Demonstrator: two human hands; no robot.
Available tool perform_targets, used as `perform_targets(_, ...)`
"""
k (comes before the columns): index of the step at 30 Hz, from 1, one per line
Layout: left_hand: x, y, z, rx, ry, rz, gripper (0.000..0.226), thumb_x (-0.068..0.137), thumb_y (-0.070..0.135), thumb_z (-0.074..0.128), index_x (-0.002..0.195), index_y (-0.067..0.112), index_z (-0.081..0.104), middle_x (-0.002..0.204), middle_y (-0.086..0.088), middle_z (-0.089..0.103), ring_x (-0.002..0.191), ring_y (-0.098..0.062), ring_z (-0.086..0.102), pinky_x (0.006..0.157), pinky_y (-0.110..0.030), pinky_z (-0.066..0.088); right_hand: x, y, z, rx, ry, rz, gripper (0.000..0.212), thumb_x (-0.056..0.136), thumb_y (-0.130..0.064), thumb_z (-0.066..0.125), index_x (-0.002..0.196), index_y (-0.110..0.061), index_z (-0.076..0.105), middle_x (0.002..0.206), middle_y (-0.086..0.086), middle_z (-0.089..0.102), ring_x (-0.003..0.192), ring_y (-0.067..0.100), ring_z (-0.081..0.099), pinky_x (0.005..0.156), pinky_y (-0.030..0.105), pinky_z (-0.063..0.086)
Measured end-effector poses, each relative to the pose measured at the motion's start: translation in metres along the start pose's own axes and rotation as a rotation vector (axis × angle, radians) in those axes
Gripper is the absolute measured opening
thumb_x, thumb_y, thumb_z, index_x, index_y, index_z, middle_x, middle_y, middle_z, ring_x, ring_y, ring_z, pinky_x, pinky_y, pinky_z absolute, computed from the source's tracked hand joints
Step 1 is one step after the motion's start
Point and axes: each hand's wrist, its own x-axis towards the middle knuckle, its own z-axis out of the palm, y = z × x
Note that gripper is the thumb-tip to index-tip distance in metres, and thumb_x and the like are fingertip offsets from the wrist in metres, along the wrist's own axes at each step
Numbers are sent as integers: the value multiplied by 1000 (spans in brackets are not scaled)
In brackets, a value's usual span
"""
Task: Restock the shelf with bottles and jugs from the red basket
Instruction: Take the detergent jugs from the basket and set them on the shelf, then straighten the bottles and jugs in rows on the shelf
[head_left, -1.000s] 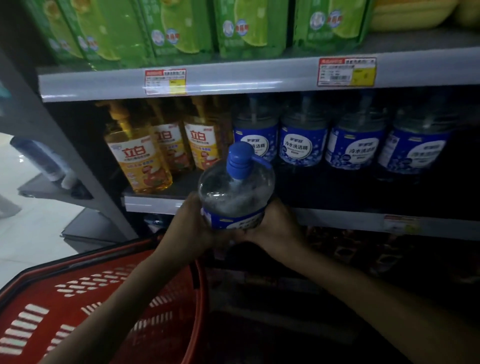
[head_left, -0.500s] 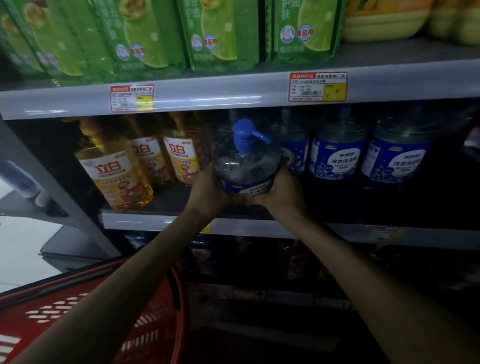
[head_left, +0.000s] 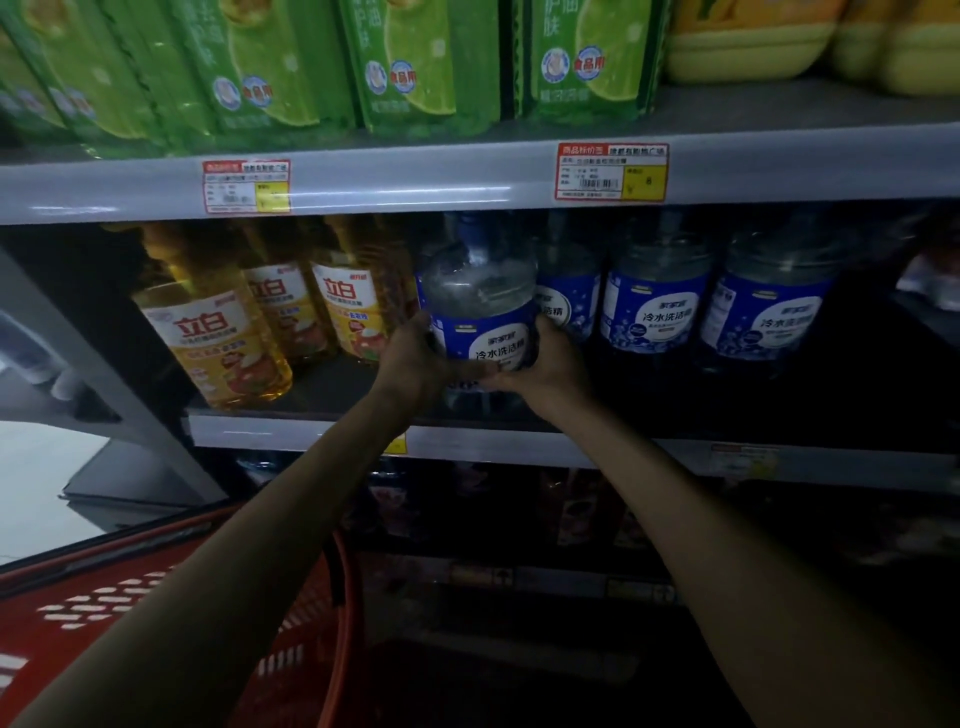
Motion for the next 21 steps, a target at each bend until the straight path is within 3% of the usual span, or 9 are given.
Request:
perform_targets(6,-14,-8,-7,31,-30,-3,62,75,7,91,129,5,63,121,-7,74,95,-1,70,72,-16,60,-7,-1,1,-54,13,61,82,51,-18,99,120,-22,56,127,2,67,116,22,64,95,49,57)
perform_targets(9,-29,-16,-19,98,-101,-4,30,84,-2,81,109,2,64,103,-15,70,94,-22,69,79,-34,59,-23,-6,-4,-152,-32,111,71,63,-12,93,125,-15,58,125,3,68,114,24,65,94,42,56)
perform_targets(11,-43,-25,-30,148,-87,-11,24,86,3,82,102,12,66,105,-8,69,100,-25,66,87,-42,56,-35,-10,-7,-240,-80,127,65,72,-12,88,129,-13,56,126,3,66,113,24,63,91,36,53)
perform_targets(15,-90,-33,-57,304,-47,37,62,82,32,89,137,20,64,127,2,72,116,-16,68,95,-38,58,-69,-26,-6,-383,-173,89,66,79,-20,83,137,-20,51,132,4,63,117,26,61,89,35,52)
perform_targets(17,-113,-39,-71,367,-45,27,66,85,39,85,144,24,58,135,1,68,121,-19,65,96,-41,57,-89,-34,0,-437,-230,24,70,84,-22,81,145,-21,45,139,4,56,123,27,57,87,34,48)
perform_targets(21,-162,-58,-100,538,-82,-25,73,81,61,69,148,37,50,132,5,67,113,-18,68,94,-44,58,-123,-45,26,-610,-333,-84,70,86,-31,79,145,-21,44,142,5,49,124,26,53,93,39,50)
